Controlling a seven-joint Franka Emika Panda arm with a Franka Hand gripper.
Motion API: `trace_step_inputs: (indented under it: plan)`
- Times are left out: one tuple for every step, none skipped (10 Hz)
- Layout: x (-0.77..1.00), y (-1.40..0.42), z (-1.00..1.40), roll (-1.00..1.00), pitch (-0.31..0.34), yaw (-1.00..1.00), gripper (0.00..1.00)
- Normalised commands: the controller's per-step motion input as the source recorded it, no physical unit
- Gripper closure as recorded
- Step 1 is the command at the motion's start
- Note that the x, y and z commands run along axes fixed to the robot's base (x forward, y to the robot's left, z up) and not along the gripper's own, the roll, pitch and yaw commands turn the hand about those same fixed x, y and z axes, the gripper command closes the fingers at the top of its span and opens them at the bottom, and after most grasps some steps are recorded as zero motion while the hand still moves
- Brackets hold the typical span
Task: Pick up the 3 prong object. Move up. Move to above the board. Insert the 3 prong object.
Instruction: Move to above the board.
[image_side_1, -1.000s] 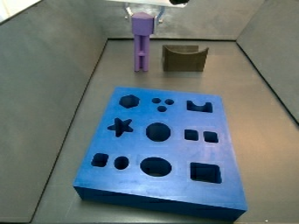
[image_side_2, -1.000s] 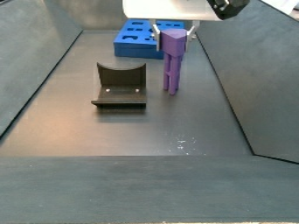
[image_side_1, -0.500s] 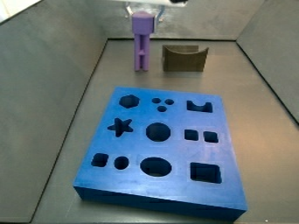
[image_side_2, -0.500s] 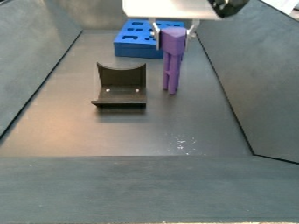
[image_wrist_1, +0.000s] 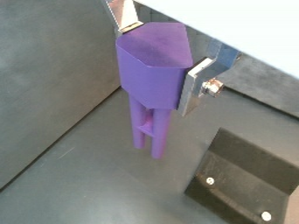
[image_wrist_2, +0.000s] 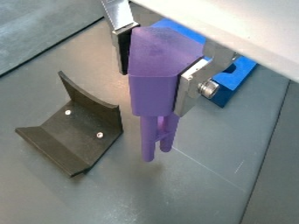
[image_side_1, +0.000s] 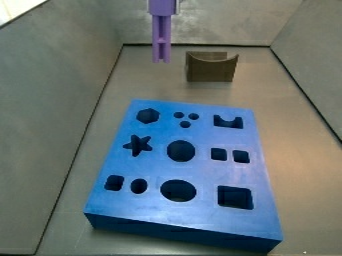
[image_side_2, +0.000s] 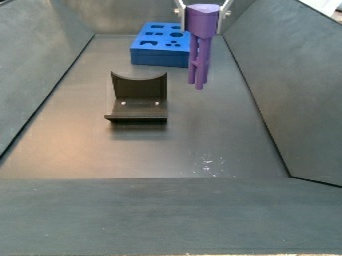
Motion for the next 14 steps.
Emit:
trace_step_inputs:
  plan:
    - [-0.22,0.28,1.0,-0.03,-0.038,0.05,1.0]
    - [-0.19,0.2,1.0,-0.03,-0.048,0.01,1.0]
    - [-0.17,0.17,1.0,-0.02,-0.045,0.0,1.0]
    - [-0.11,0.11,0.77,-0.01,-0.013,-0.02,1.0]
    - [-0.06,0.07,0.58,0.0,0.008,-0.03,1.0]
    - [-0.02,0.05,0.33,0.01,0.037,-0.03,1.0]
    - [0.0,0.04,0.21,0.01,0.058,-0.03,1.0]
    - [0.09,-1.0,0.28,0.1,0.294,0.41,1.0]
    - [0.09,-1.0,0.28,0.1,0.294,0.41,1.0]
    - [0.1,-1.0,0.3,0.11,0.242,0.27,1.0]
    - [0.1,-1.0,0.3,0.07,0.191,0.19,1.0]
    - [0.11,-1.0,0.29,0.04,0.125,0.09,1.0]
    - [0.12,-1.0,0.3,0.02,0.106,0.04,1.0]
    - [0.13,-1.0,0.3,0.01,0.105,0.02,1.0]
